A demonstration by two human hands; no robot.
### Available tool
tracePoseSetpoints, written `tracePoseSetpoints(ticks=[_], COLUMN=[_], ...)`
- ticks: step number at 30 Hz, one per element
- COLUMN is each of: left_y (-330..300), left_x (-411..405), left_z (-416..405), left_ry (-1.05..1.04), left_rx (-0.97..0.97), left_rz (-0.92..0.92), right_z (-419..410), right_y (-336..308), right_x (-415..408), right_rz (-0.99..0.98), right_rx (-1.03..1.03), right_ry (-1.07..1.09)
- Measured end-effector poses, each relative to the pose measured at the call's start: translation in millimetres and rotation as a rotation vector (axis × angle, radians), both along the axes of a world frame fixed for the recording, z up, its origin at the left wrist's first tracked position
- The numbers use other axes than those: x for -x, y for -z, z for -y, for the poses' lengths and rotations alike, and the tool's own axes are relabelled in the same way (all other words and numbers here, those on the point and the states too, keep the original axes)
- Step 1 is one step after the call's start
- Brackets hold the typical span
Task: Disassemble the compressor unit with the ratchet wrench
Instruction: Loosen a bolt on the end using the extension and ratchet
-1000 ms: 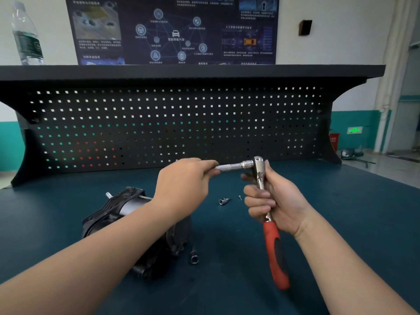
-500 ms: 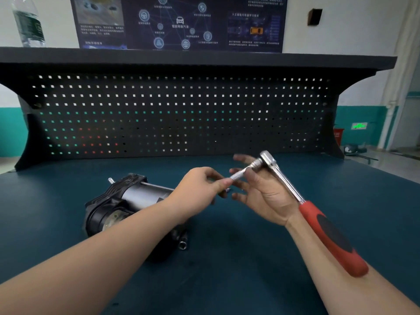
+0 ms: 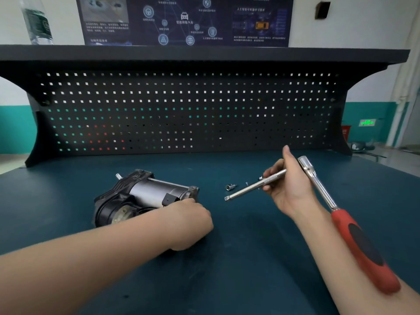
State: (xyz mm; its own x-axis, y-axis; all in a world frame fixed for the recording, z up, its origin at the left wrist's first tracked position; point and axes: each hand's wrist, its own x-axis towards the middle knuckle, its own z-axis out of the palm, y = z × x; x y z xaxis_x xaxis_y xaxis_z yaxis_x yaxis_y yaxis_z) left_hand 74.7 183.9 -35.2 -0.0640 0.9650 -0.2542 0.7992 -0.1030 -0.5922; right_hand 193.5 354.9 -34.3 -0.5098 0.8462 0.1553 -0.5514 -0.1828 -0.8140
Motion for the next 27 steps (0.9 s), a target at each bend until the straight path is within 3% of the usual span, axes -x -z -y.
tracePoseSetpoints(ticks=[4,7,12,16,23,27], left_y=[-11.3,-14.3,6.5,32.4,46.1,47.1], left_x=[7.2,9.1,-3.8,-14.3,-19.2,-20.6], left_z=[-4.8,-7.5,-22.6,-26.5,-20.8,-17.8], left_ry=[-0.029,-0.070,-0.393,-0.463,-0.319,-0.309], left_rx=[0.084,0.034,-0.604,-0.969,-0.998,-0.970], left_rz=[0.071,0.296,0.973,1.307,1.350,1.487], right_z=[1.9,3.2,4.3,4.6,6.9,12.6], right_y=[-2.3,-6.8,-14.6,-16.2,-17.0,-17.0], right_x=[-0.9,-4.1,-12.4,-13.8,-12.4,-10.9], right_rz=[-0.037,-0.068,-0.089,-0.121,-0.126,-0.108], right_rx=[0.003,-0.068,-0.203,-0.210,-0.230,-0.281], right_ry=[0.002,-0.039,-0.031,-0.027,-0.028,-0.018])
